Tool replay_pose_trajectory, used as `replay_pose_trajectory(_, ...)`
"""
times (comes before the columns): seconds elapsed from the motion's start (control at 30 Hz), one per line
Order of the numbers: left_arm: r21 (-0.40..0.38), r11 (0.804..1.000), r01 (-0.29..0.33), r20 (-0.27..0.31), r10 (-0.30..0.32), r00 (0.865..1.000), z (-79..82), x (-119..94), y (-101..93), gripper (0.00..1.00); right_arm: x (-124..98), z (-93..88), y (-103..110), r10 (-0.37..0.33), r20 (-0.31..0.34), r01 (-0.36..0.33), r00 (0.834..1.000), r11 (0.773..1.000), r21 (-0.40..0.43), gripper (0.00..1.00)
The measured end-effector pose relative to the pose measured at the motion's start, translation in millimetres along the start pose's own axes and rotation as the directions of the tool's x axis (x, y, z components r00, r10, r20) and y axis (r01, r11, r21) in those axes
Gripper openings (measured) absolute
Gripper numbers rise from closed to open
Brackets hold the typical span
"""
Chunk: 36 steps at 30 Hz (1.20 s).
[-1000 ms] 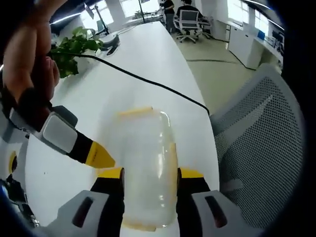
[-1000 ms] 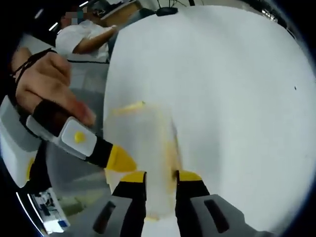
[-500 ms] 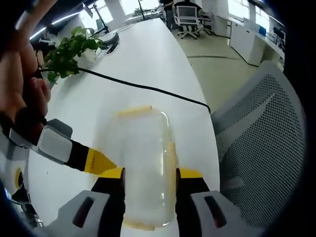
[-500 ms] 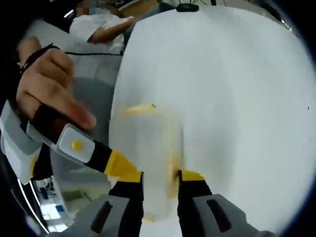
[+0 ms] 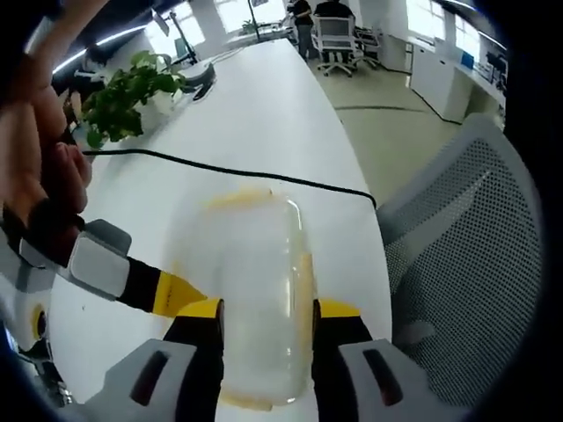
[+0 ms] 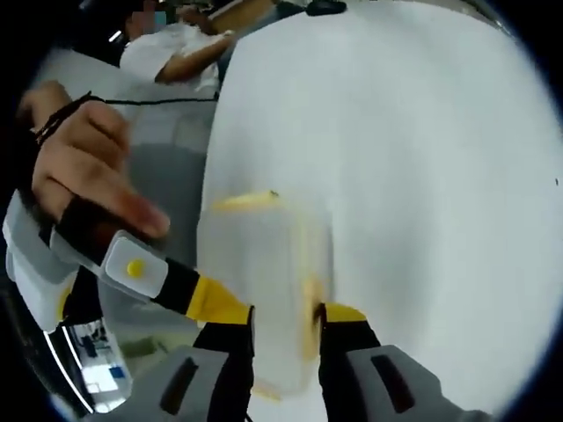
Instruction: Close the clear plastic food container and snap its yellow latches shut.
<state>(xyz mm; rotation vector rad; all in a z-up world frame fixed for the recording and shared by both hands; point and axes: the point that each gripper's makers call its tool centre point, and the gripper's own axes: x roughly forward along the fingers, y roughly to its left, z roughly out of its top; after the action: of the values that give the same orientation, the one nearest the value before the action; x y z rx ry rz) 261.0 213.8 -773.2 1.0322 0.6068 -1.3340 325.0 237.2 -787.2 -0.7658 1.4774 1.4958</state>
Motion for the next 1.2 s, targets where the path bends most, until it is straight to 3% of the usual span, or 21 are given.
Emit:
replay_pose_trajectory(0.3,0.009,1.000,-0.020,-0.004,0.020,1.000,0.1,-3.1,-3.0,0.37,-4.0,2.7,5.7,-0.053,-0.005,0.053,0.999,0.998,-0.040,0.27)
replay_pose_trajectory(0.5,0.022,1.000,0.004,0.010,-0.004,1.000,0.4,-6.7,-2.3,0.38,-8.6,0.5,7.6,-0.094,0.037,0.096,0.995,0.993,-0.064,0.27)
replay_pose_trajectory(0.57,-0.052,0.998,0.029,0.015,-0.029,0.999,-0.5,-7.7,-5.7,0.43,-9.1,-4.9,6.6,-0.102,0.033,0.104,0.994,0.993,-0.064,0.27)
replay_pose_trajectory(0.6,-0.118,0.992,0.034,0.025,-0.031,0.999,1.1,-9.2,-6.0,0.49,-9.8,-4.1,5.1,-0.108,0.060,0.111,0.992,0.992,-0.060,0.27)
replay_pose_trajectory(0.7,-0.182,0.981,0.060,0.095,-0.043,0.994,13.9,-14.6,-4.1,0.55,-10.9,-4.3,1.5,-0.130,0.089,0.136,0.987,0.989,-0.056,0.30)
replay_pose_trajectory(0.83,-0.250,0.954,0.165,0.139,-0.133,0.981,21.0,-21.1,-17.0,0.65,-15.2,-8.3,-2.3,-0.188,0.081,0.195,0.979,0.977,-0.089,0.42)
replay_pose_trajectory(0.87,-0.265,0.951,0.160,0.126,-0.130,0.983,18.0,-21.5,-16.5,0.72,-15.4,-8.3,-1.1,-0.186,0.087,0.194,0.979,0.977,-0.088,0.49)
replay_pose_trajectory(0.97,-0.238,0.964,0.122,0.093,-0.102,0.990,9.0,-23.0,-9.7,0.80,-14.5,-5.4,7.6,-0.174,0.124,0.186,0.977,0.978,-0.090,0.59)
replay_pose_trajectory(1.13,-0.258,0.958,0.126,0.077,-0.109,0.991,2.7,-24.9,-9.2,0.91,-11.7,-8.1,5.5,-0.252,0.155,0.273,0.955,0.953,-0.133,0.81)
replay_pose_trajectory(1.2,-0.252,0.959,0.129,0.065,-0.116,0.991,-0.2,-24.6,-10.3,0.95,-12.8,-9.7,7.9,-0.250,0.166,0.273,0.954,0.954,-0.128,0.82)
